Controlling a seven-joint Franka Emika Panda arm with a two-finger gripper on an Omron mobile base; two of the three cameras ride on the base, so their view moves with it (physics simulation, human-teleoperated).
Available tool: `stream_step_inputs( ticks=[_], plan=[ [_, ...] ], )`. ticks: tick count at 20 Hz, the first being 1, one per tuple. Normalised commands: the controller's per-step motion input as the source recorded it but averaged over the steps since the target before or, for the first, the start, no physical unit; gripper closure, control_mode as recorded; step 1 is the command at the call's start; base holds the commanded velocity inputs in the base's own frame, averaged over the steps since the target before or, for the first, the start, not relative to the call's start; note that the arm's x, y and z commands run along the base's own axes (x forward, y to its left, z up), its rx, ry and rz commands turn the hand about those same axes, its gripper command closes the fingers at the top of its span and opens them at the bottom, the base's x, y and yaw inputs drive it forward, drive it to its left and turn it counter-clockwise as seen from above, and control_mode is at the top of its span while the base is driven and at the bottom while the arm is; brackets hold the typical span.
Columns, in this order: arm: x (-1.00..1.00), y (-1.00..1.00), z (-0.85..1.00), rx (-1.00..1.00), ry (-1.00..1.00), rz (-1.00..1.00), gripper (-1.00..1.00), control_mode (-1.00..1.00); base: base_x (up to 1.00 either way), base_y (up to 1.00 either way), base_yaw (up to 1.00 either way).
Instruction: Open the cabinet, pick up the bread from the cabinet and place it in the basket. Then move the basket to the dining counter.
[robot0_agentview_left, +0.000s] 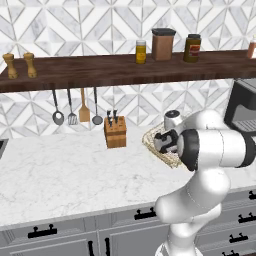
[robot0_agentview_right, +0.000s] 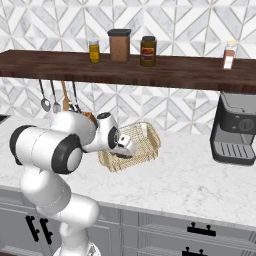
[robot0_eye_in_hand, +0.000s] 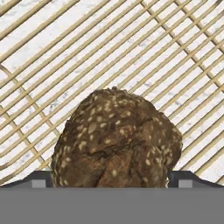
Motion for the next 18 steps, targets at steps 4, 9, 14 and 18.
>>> stream_step_inputs(
  ticks=[4,9,14,18],
  plan=[
    [-0.02,0.43,-0.72,0.03,0.52,0.17,-1.0,-1.0,0.0,0.0,0.0],
    [0.01,0.28,-0.99,0.07,0.57,0.19,-1.0,-1.0,0.0,0.0,0.0],
    [-0.22,0.34,-0.6,0.04,0.28,0.2,-1.0,-1.0,0.0,0.0,0.0],
    [-0.44,0.05,-0.06,0.0,0.03,0.16,-1.0,-1.0,0.0,0.0,0.0]
  ],
)
